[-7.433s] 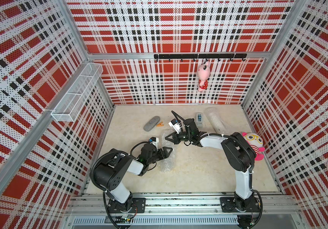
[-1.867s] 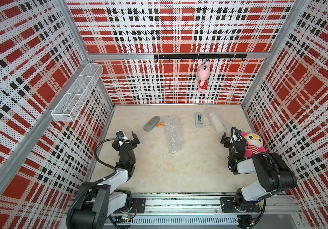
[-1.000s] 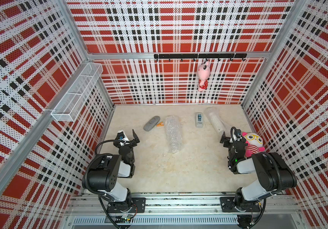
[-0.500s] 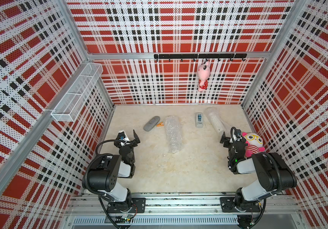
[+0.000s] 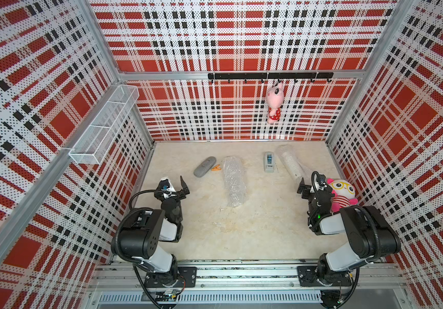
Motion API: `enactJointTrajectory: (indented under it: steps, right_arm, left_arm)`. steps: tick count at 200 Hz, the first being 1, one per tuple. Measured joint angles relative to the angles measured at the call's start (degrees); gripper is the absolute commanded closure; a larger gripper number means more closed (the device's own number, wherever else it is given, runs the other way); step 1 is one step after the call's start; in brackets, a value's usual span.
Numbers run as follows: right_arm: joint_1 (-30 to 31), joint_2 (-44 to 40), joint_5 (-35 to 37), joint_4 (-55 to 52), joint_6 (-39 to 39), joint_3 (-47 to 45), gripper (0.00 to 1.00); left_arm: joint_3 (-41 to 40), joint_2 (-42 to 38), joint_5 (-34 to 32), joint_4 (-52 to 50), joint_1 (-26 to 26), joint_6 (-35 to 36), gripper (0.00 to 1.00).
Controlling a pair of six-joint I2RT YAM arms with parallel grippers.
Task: Wrap vases in bubble wrap
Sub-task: Reset both arms
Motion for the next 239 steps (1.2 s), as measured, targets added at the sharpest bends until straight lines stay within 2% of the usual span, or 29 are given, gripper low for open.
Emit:
enactJointTrajectory:
  steps: [24,49,81,138,239]
  right_arm:
    - [0.0,0.0,-0.02,0.0,-0.02,0.0,0.0]
    - [0.0,0.0,-0.02,0.0,-0.02,0.0,0.0]
    - [0.0,0.0,-0.02,0.0,0.0,0.0,0.0]
    - [0.0,0.0,-0.02,0.0,-0.02,0.0,0.0]
    - [0.0,0.0,-0.02,0.0,0.0,0.0,0.0]
  left_arm:
    - [-6.34,1.49,-1.29,1.07,-2.1,1.46,0.02]
    - [-1.68,1.66,-3.23,0.87,-1.73,1.7,0.02]
    - [3.76,0.87,-2.19,-1.11,1.09,-0.07,0.02]
    - [-2.67,1.55,-4.52,1.33,-1.73,0.87,0.02]
    - [-4.09,2.78,-7.08,1.38,-3.61,3.54,0.02]
